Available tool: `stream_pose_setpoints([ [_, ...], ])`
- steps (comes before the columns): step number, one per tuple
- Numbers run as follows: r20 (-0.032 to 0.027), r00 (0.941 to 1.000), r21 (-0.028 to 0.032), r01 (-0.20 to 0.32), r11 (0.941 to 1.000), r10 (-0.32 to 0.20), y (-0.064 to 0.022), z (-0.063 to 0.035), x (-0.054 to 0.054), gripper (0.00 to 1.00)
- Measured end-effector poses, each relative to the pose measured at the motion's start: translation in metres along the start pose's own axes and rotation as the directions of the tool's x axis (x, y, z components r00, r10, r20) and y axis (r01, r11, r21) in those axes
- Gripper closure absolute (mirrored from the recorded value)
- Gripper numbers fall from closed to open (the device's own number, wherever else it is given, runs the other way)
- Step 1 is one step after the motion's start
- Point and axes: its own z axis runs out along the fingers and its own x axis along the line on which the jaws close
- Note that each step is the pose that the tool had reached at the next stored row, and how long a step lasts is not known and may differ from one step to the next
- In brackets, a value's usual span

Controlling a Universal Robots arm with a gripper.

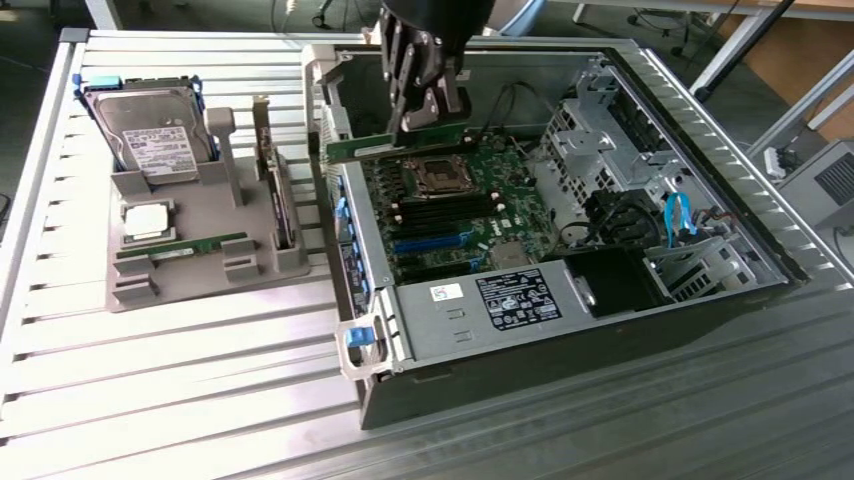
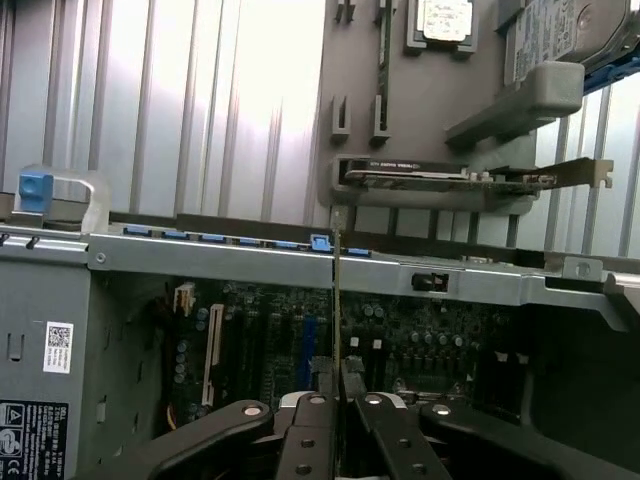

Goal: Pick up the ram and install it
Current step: 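Pick up the ram and move it above insertion slot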

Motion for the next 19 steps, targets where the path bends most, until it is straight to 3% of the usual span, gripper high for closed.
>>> stream_pose_setpoints([
  [19,0.0000,1.0000,0.0000,0.000,1.0000,0.000,-0.0410,-0.0014,0.004,0.88],
])
